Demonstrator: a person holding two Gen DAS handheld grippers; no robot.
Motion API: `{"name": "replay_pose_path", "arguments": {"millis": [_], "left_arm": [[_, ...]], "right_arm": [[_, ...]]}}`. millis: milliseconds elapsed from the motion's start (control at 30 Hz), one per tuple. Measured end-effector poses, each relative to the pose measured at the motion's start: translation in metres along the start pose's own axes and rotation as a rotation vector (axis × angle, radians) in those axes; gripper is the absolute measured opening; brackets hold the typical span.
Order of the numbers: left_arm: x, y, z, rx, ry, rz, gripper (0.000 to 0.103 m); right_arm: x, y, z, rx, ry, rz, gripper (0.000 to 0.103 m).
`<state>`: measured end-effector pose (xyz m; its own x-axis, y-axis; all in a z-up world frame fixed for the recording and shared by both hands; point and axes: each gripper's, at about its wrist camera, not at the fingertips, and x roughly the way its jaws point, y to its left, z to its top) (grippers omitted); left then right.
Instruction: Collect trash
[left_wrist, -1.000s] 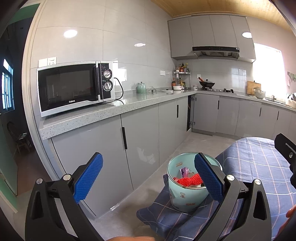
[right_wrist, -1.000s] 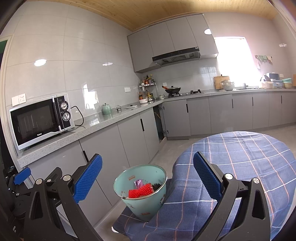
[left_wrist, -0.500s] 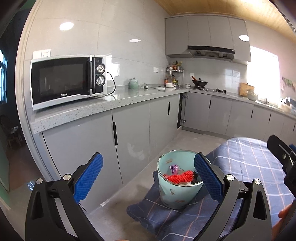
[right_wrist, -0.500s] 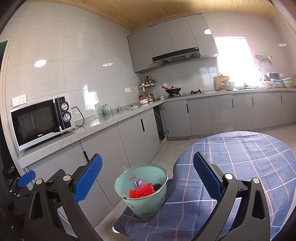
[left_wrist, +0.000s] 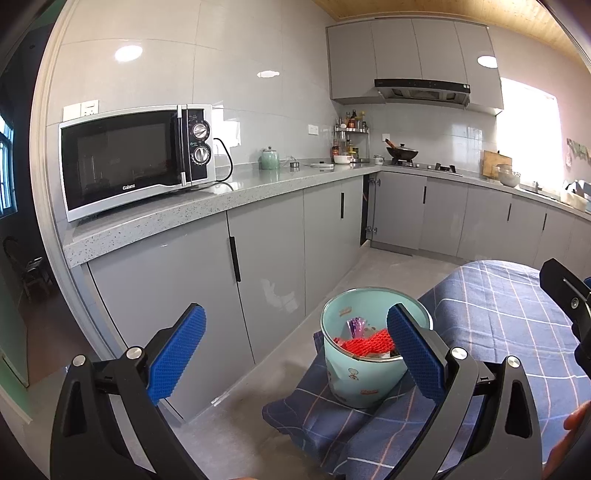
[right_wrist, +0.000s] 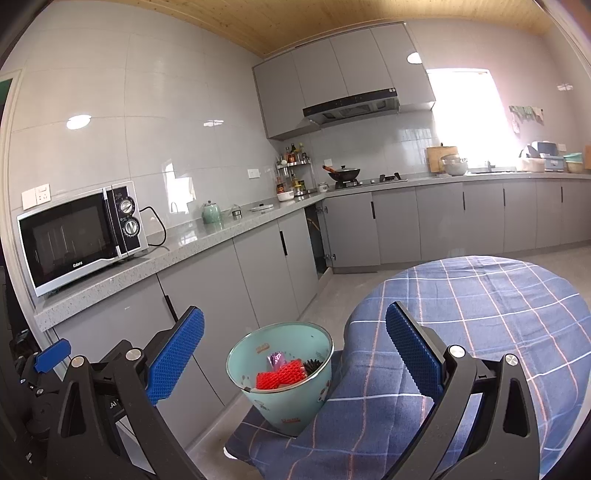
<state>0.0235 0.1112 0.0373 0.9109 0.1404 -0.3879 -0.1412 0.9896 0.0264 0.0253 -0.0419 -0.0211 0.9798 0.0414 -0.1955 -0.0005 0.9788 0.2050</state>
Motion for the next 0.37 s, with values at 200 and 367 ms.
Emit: {"name": "replay_pose_path", "arguments": {"millis": [200,367], "left_arm": [[0.0042,0.002,0.0005,-0.013,0.008,0.018,0.097],[0.0052,0.0021,-0.0004,-0.011,0.006,0.038,0.097]], "right_arm": [[-0.0001,-0.0003,-0.0006,0.002,0.004,0.0,0.097],[0.0001,-0.0002,-0.0013,0.003,0.007,0.001,0.097]]}}
